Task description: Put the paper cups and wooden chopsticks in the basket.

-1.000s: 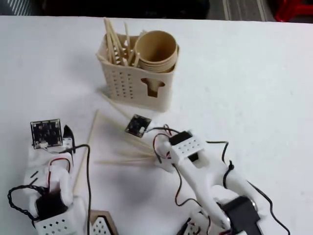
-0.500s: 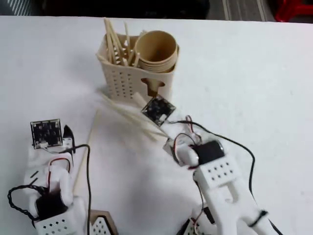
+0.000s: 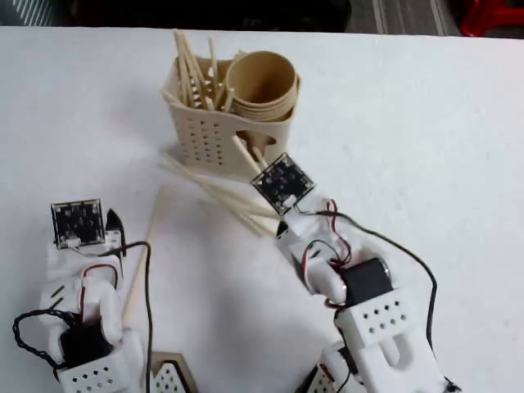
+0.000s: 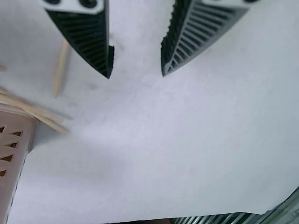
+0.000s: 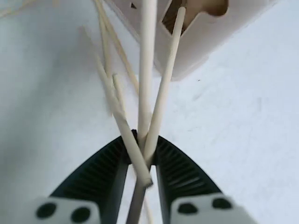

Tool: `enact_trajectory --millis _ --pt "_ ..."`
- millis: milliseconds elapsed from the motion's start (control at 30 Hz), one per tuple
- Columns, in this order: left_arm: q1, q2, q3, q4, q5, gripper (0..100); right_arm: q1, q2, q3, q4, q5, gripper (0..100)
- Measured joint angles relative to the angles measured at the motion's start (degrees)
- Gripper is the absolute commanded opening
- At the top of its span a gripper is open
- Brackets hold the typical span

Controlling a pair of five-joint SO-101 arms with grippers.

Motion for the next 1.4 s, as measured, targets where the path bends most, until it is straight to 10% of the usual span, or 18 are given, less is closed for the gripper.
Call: enact_trajectory --millis 1400 --pt "0.0 0.0 0.0 -0.1 0.0 18 -8.3 43.0 -4.5 -8.1 -6.7 24.4"
